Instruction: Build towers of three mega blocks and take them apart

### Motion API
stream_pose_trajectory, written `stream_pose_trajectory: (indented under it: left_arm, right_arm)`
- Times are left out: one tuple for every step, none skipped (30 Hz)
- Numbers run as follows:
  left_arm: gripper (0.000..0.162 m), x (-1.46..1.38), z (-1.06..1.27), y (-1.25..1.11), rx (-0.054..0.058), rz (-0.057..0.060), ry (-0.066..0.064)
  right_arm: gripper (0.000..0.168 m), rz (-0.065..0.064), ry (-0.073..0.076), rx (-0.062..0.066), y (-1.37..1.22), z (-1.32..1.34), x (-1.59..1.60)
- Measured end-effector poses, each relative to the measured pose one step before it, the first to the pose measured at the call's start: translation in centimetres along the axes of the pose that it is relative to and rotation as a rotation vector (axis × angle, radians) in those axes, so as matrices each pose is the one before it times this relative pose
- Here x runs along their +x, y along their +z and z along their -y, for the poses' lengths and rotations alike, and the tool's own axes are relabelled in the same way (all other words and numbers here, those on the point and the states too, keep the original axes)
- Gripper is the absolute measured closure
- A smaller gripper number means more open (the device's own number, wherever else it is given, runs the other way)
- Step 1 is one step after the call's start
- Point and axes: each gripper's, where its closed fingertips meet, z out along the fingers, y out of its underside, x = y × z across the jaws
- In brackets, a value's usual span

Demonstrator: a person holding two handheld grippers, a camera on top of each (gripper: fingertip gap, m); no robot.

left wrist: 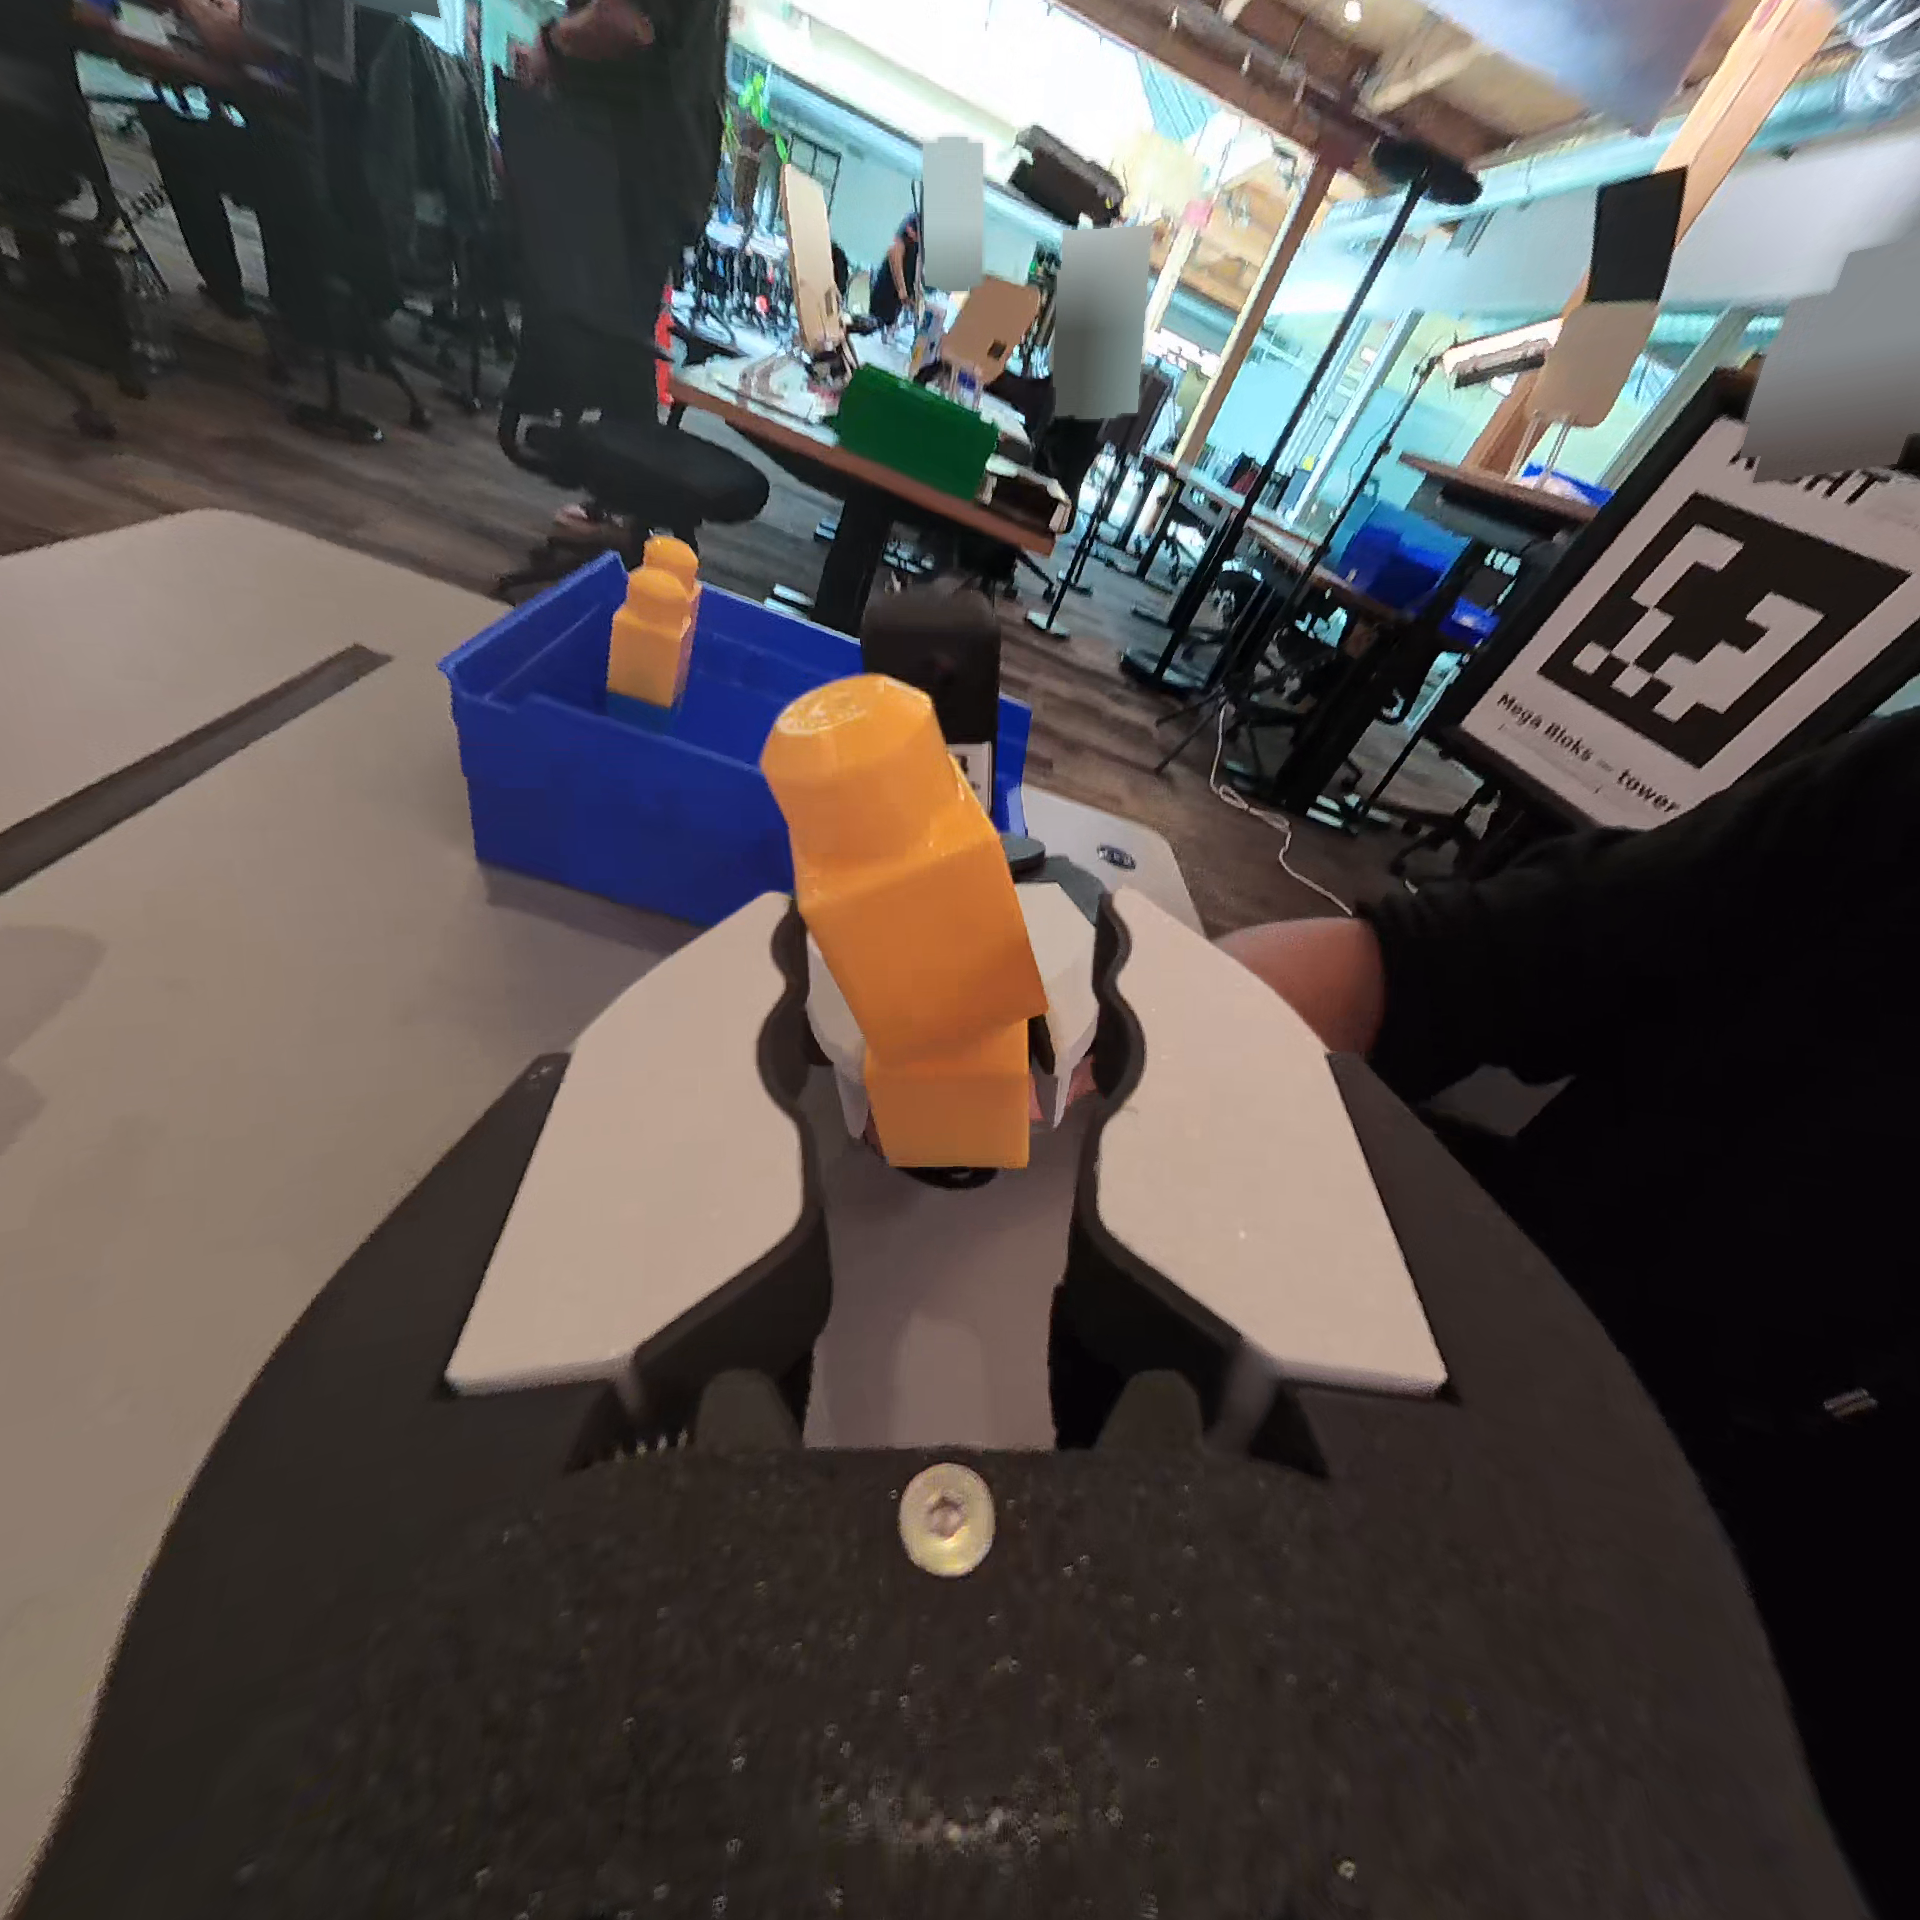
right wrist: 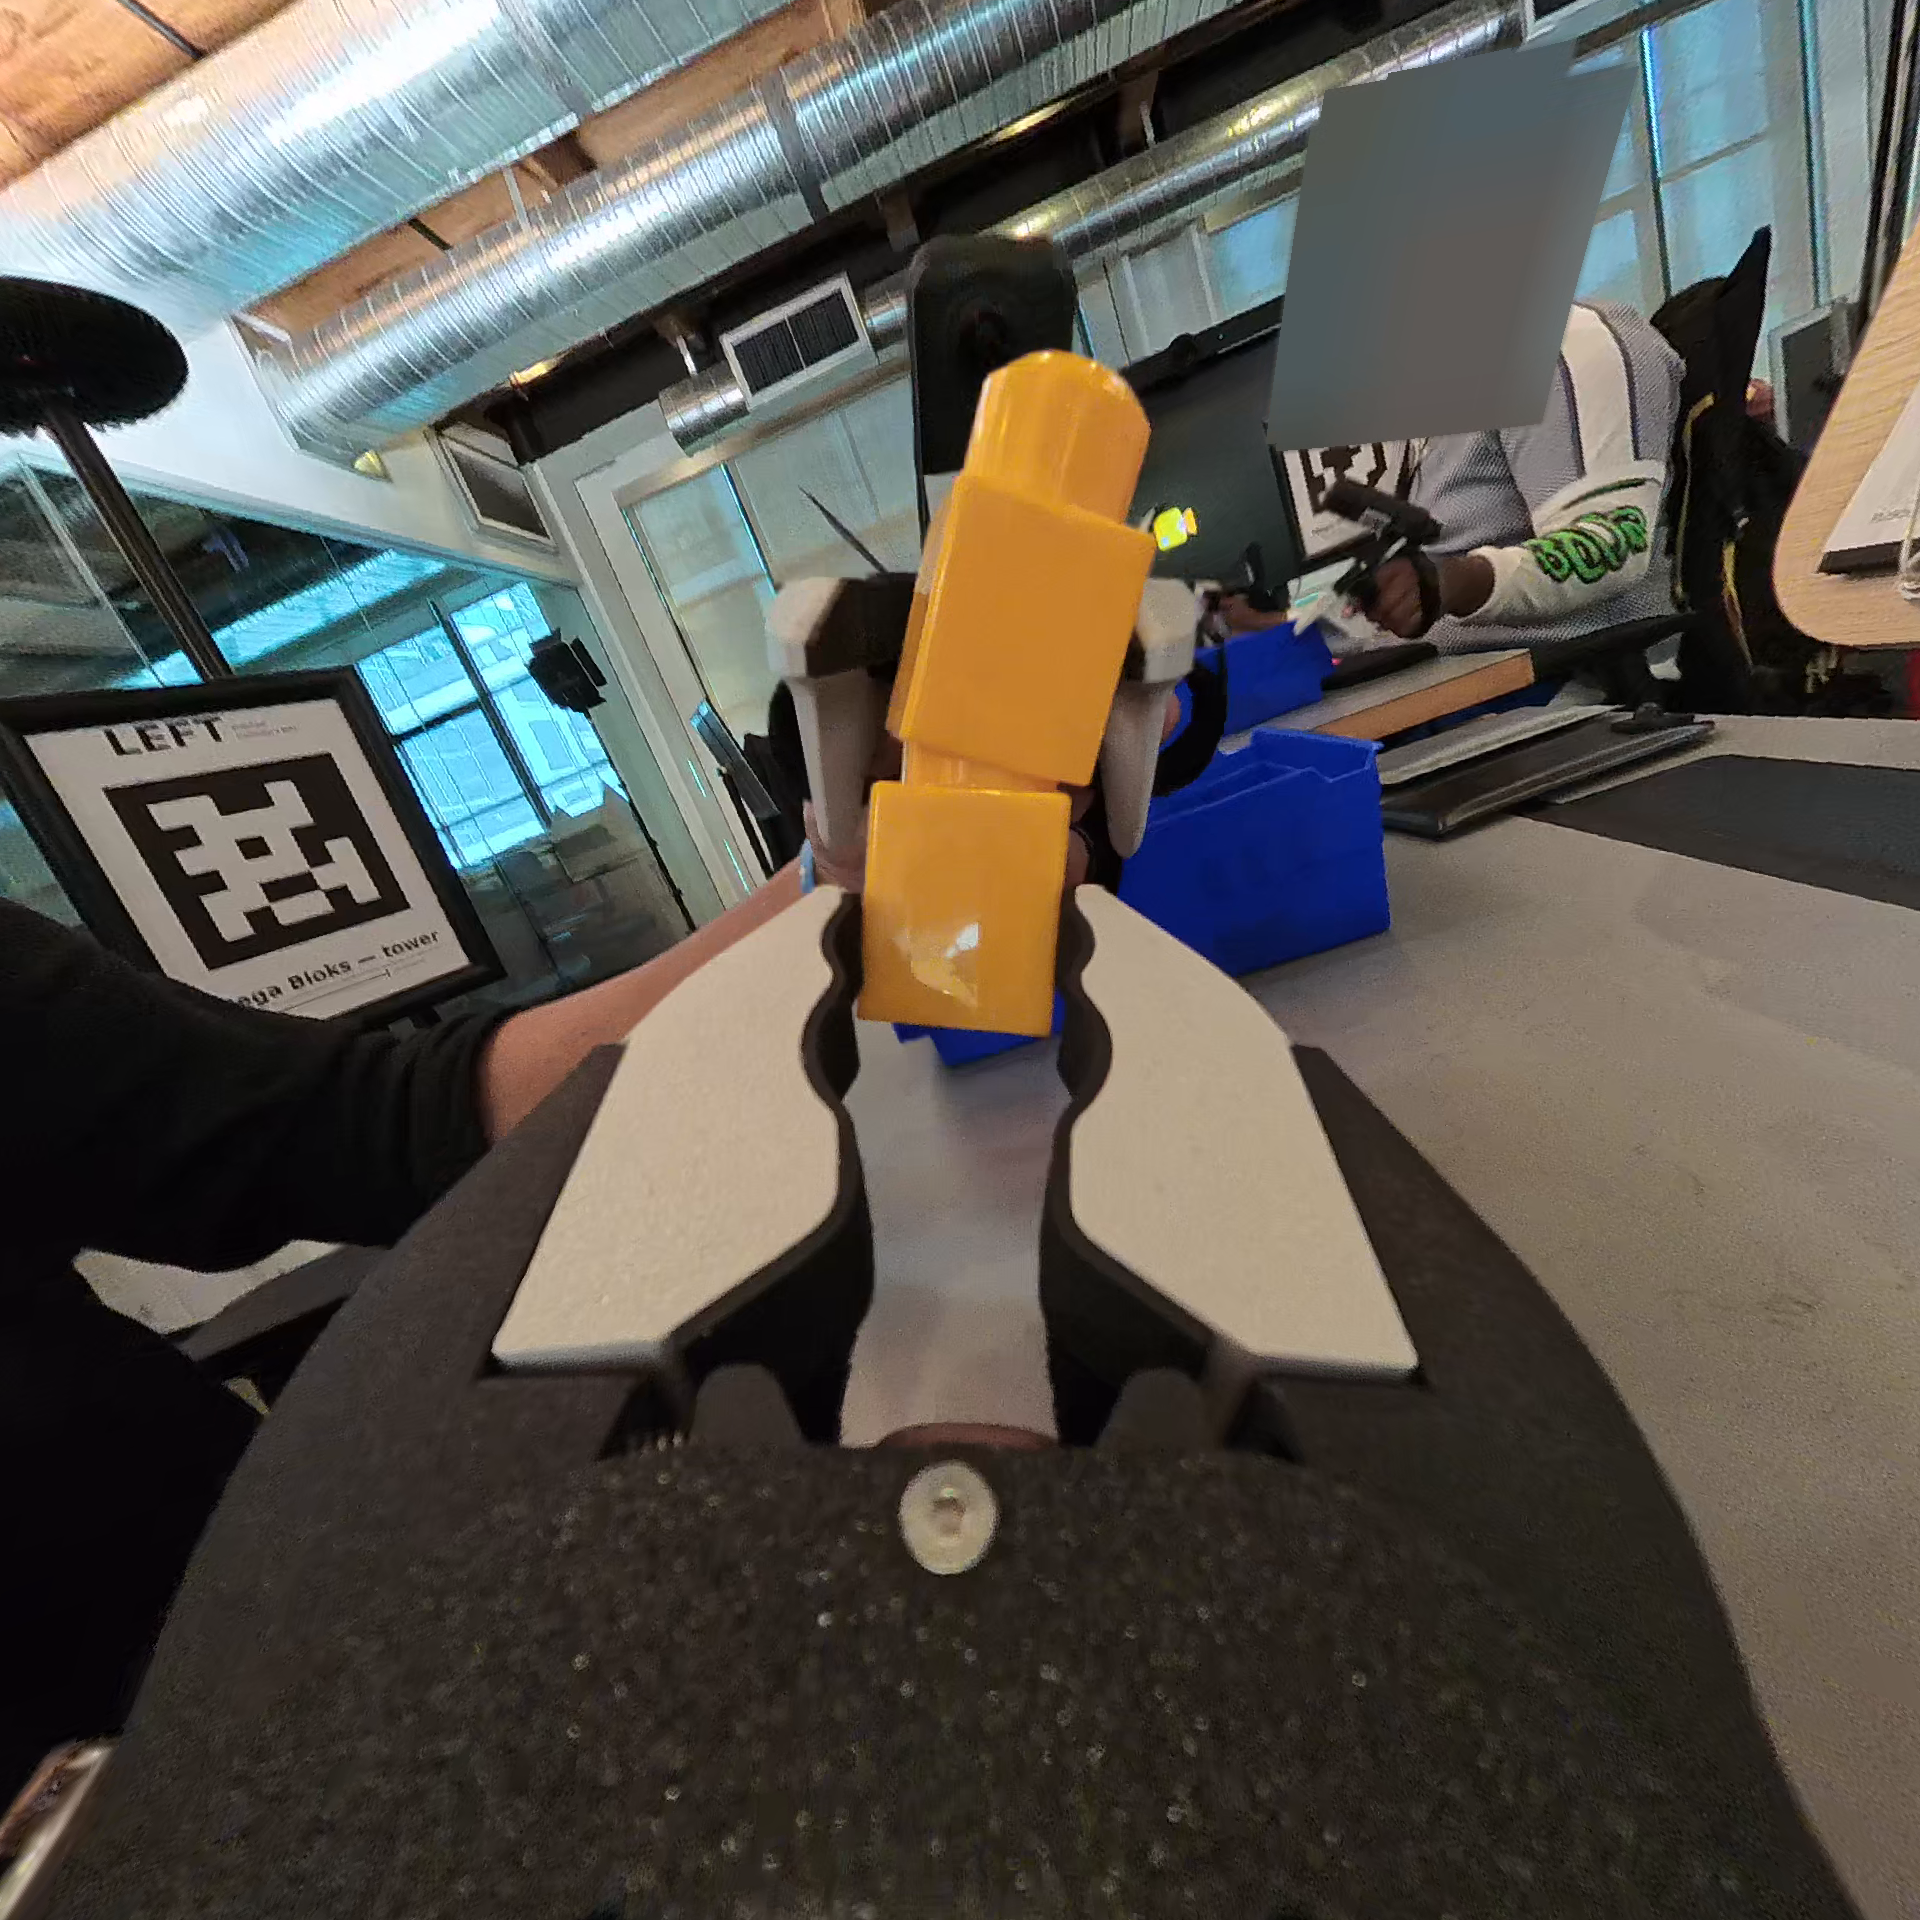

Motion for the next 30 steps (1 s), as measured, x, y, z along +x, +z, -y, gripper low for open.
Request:
stream_pose_trajectory:
  left_arm:
    - [0.112,-0.087,-0.336,0.168,-0.0191,0.0037,0.0012]
    - [0.114,-0.153,-0.179,0.127,-0.0089,0.0073,0.0036]
    - [0.116,0.001,-0.117,0.071,-0.0051,-0.0039,-0.0014]
    - [0.120,0.031,-0.076,0.010,-0.0047,-0.0081,-0.0058]
    - [0.124,-0.140,-0.071,-0.082,-0.0046,0.0026,-0.0030]
    - [0.125,-0.153,-0.082,-0.096,-0.0035,0.0038,-0.0030]
    - [0.125,0.055,-0.087,-0.067,-0.0028,-0.0097,-0.0087]
    - [0.125,0.044,-0.008,-0.072,-0.0008,-0.0073,-0.0044]
    - [0.125,0.112,0.091,-0.029,0.0073,-0.0097,-0.0039]
    - [0.125,0.161,0.177,-0.016,0.0115,-0.0107,0.0021]
    - [0.125,0.053,0.237,0.026,0.0147,-0.0003,0.0085]
    - [0.125,0.042,0.204,0.064,0.0163,0.0022,0.0064]
    - [0.125,0.012,0.140,0.071,0.0137,0.0015,0.0050]
    - [0.126,0.027,0.086,0.077,0.0162,-0.0046,-0.0012]
    - [0.126,0.079,0.037,0.058,0.0148,-0.0124,-0.0062]
    - [0.126,0.057,0.002,0.028,0.0114,-0.0124,-0.0062]
    - [0.126,0.043,-0.036,0.020,0.0094,-0.0099,-0.0041]
    - [0.125,0.068,-0.049,0.014,0.0043,-0.0086,-0.0024]
    - [0.125,0.029,-0.002,0.020,0.0055,-0.0032,0.0015]
    - [0.125,0.041,-0.016,0.036,0.0002,-0.0022,0.0004]
    - [0.125,0.019,-0.049,0.019,-0.0064,0.0008,0.0024]
    - [0.125,-0.006,-0.070,0.003,-0.0120,0.0035,0.0020]
    - [0.126,-0.024,-0.117,-0.010,-0.0209,0.0058,0.0036]
    - [0.126,-0.019,-0.217,-0.037,-0.0348,0.0076,0.0044]
    - [0.126,-0.064,-0.295,-0.036,-0.0424,0.0107,0.0029]
    - [0.126,-0.052,-0.199,-0.020,-0.0348,0.0106,0.0010]
    - [0.126,-0.031,-0.098,-0.013,-0.0275,0.0080,0.0013]
    - [0.126,-0.041,-0.142,0.008,-0.0292,0.0084,-0.0009]
    - [0.126,-0.050,-0.116,0.032,-0.0244,0.0081,-0.0002]
    - [0.126,-0.051,-0.069,0.026,-0.0169,0.0075,0.0002]
  right_arm:
    - [0.133,-0.0097,-0.0111,-0.0196,0.076,-0.282,0.104]
    - [0.133,-0.0081,-0.0062,-0.0155,0.083,-0.260,0.113]
    - [0.133,-0.0070,-0.0033,-0.0089,0.045,-0.174,0.126]
    - [0.133,-0.0068,-0.0039,-0.0082,0.011,-0.156,0.119]
    - [0.133,-0.0060,-0.0043,-0.0076,-0.003,-0.132,0.108]
    - [0.133,-0.0023,-0.0041,-0.0045,-0.017,-0.064,0.021]
    - [0.133,0.0028,-0.0014,0.0008,-0.014,0.014,-0.059]
    - [0.133,0.0061,0.0031,0.0067,-0.006,0.099,-0.103]
    - [0.133,0.0104,0.0088,0.0125,0.024,0.162,-0.151]
    - [0.133,0.0112,0.0150,0.0183,0.043,0.205,-0.139]
    - [0.133,0.0101,0.0186,0.0198,0.031,0.204,-0.086]
    - [0.133,0.0104,0.0185,0.0198,-0.017,0.198,-0.065]
    - [0.133,0.0090,0.0163,0.0163,-0.028,0.135,-0.049]
    - [0.133,0.0094,0.0148,0.0133,-0.029,0.108,-0.089]
    - [0.133,0.0087,0.0126,0.0102,-0.007,0.050,-0.095]
    - [0.133,0.0055,0.0092,0.0073,0.022,0.015,-0.059]
    - [0.133,0.0050,0.0078,0.0055,0.018,0.003,-0.058]
    - [0.133,0.0049,0.0078,0.0064,0.006,0.032,-0.063]
    - [0.133,0.0048,0.0085,0.0070,0.008,0.042,-0.041]
    - [0.133,0.0028,0.0031,0.0025,0.000,0.005,-0.034]
    - [0.133,-0.0002,-0.0020,-0.0029,-0.015,-0.017,-0.008]
    - [0.133,-0.0024,-0.0035,-0.0030,-0.039,0.026,0.002]
    - [0.133,-0.0045,-0.0073,-0.0076,-0.039,-0.017,0.022]
    - [0.133,-0.0090,-0.0133,-0.0191,0.001,-0.151,0.067]
    - [0.133,-0.0121,-0.0162,-0.0185,-0.006,-0.138,0.098]
    - [0.133,-0.0088,-0.0130,-0.0089,-0.034,-0.019,0.061]
    - [0.133,-0.0068,-0.0109,-0.0076,-0.012,-0.025,0.054]
    - [0.133,-0.0072,-0.0102,-0.0103,0.018,-0.101,0.052]
    - [0.133,-0.0058,-0.0067,-0.0079,0.017,-0.109,0.059]
    - [0.133,-0.0048,-0.0043,-0.0051,0.010,-0.082,0.060]
